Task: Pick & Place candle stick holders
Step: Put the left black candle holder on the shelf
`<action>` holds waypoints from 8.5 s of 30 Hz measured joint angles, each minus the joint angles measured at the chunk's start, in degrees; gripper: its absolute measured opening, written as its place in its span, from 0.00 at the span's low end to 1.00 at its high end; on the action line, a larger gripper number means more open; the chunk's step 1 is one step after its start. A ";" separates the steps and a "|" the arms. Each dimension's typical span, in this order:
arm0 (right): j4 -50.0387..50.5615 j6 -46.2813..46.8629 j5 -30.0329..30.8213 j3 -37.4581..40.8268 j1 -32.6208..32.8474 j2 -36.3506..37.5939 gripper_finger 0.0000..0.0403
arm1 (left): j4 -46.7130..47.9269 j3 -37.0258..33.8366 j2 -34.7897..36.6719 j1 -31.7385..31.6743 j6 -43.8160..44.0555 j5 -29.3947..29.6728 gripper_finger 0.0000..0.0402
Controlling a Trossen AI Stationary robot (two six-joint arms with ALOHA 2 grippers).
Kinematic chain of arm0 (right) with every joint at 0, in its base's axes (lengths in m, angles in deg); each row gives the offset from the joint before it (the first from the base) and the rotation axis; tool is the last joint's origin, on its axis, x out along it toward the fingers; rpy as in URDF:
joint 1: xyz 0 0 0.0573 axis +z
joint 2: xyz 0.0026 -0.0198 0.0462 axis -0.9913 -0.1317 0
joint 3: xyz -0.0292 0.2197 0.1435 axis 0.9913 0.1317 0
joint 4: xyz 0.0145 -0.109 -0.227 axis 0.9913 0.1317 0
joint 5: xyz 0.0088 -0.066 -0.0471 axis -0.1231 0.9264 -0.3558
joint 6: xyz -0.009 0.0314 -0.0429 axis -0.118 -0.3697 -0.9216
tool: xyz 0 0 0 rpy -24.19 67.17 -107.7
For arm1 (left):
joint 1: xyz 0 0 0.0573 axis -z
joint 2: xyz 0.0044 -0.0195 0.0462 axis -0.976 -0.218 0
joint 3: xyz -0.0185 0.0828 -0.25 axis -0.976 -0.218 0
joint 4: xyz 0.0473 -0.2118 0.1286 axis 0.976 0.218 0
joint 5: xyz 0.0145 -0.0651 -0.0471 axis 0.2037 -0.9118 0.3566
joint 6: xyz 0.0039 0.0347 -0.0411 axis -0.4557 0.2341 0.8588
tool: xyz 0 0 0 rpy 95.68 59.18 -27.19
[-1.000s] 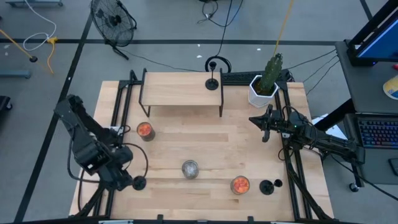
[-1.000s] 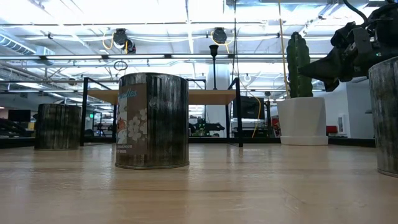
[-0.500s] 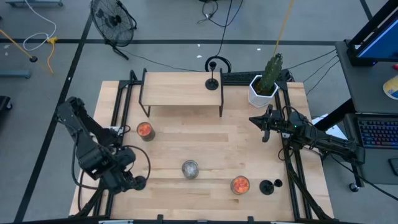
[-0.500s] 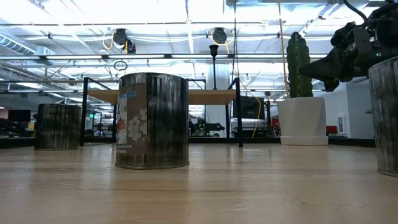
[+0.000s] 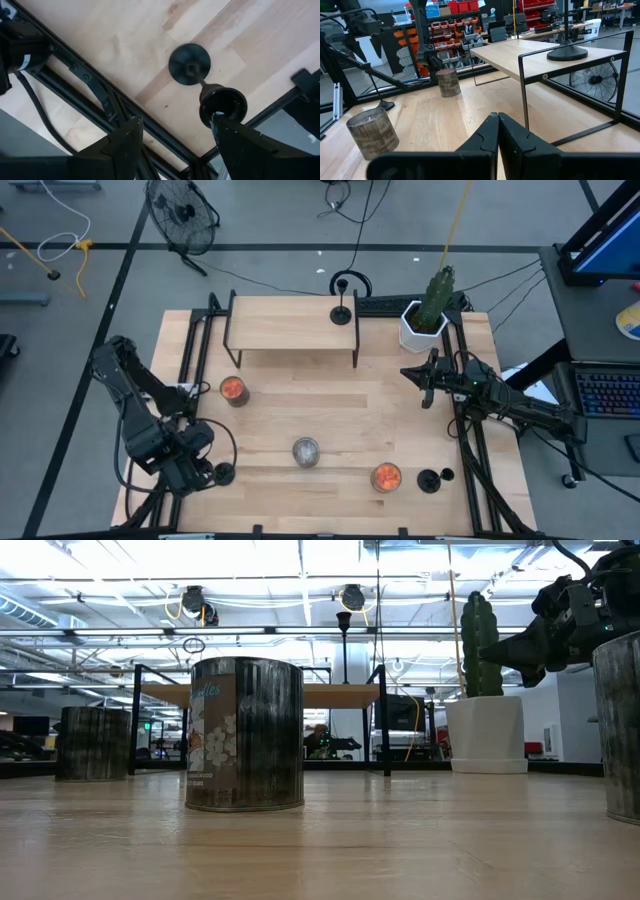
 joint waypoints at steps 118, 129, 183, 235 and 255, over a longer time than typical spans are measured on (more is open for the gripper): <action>0.00 0.02 0.00 0.01 0.00 0.00 0.00 | -17.73 -6.01 2.42 -4.81 -3.58 9.54 0.02; -4.58 0.08 -0.14 0.01 0.01 -0.01 0.00 | -17.63 -5.92 6.61 -8.81 -5.80 10.71 0.02; -24.87 -7.91 -10.73 -46.31 13.89 -71.71 0.25 | -29.64 9.23 2.67 -55.28 -59.44 6.42 0.02; -6.72 -15.98 4.87 -67.88 17.37 -83.32 0.61 | -47.10 9.20 -4.11 -57.66 -62.02 4.16 0.02; -4.06 -14.97 6.25 -67.81 17.37 -83.32 0.61 | -47.71 9.20 -4.46 -58.14 -62.33 3.75 0.02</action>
